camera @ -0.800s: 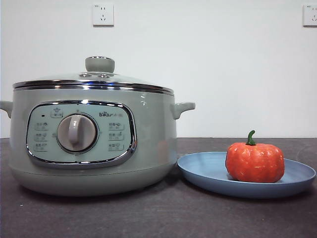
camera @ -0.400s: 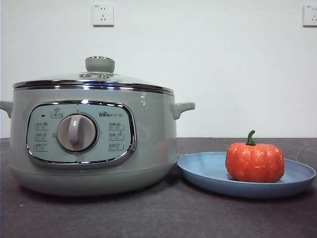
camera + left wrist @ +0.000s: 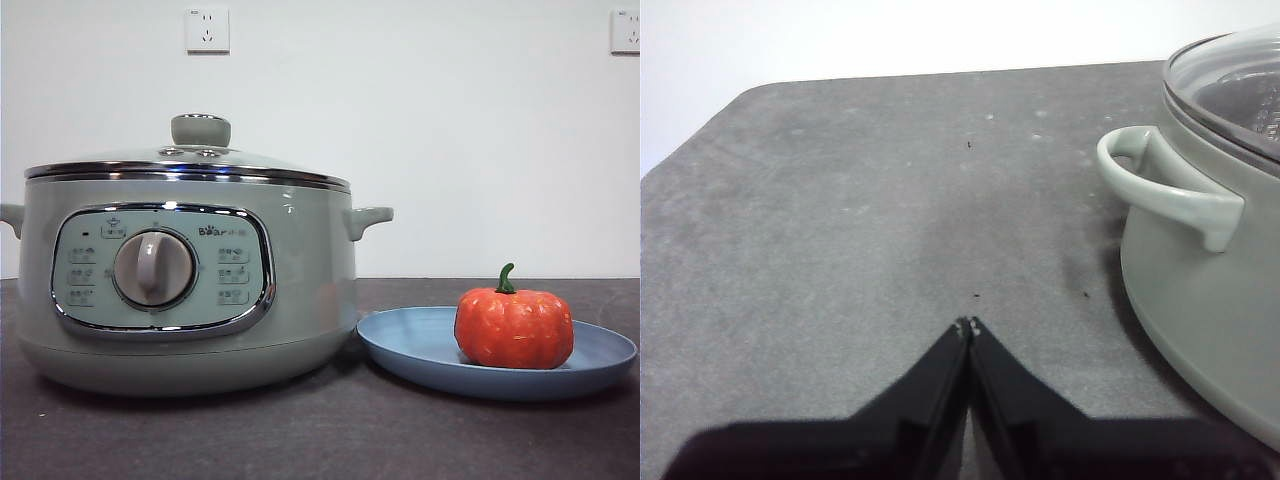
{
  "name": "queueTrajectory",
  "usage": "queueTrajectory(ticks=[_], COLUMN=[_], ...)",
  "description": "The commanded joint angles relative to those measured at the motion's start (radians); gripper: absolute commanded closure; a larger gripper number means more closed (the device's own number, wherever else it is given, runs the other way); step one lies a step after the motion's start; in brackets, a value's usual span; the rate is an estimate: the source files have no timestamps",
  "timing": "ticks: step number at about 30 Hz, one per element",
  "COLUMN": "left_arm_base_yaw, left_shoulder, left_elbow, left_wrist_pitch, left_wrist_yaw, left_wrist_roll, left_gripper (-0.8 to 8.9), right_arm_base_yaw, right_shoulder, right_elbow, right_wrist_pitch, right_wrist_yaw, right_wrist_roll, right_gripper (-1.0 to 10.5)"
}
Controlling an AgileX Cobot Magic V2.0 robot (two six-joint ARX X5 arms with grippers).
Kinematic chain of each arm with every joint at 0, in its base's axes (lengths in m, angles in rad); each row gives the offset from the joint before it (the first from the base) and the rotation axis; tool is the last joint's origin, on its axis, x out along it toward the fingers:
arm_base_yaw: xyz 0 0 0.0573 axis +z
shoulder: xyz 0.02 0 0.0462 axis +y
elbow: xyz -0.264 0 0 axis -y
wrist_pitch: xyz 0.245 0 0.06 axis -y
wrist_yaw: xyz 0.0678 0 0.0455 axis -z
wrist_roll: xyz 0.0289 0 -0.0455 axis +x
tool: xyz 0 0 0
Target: Take the pumpkin out from the steamer,put the pumpkin in the blue plate,close the lid
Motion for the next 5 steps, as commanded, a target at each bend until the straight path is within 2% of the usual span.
queueTrajectory(ticks=[1,5], left_arm_base_yaw=[0.003,0.003], left_shoulder=[-0.001,-0.001], left_elbow=[-0.011,-0.011], left_wrist_pitch=[-0.014,-0.014], left_wrist_yaw=[0.001,0.0], left_wrist_roll=[-0.006,-0.006], left_gripper=[8.16,8.17], right_arm_base_yaw=[-0.002,-0.002], right_shoulder=[0.001,0.001], right_elbow=[-0.009,-0.009], right_wrist_pitch=[-0.003,-0.003], right_wrist_yaw=[0.003,0.003], right_wrist_roll=[0.009,0.009], right_gripper=[9.5,9.5])
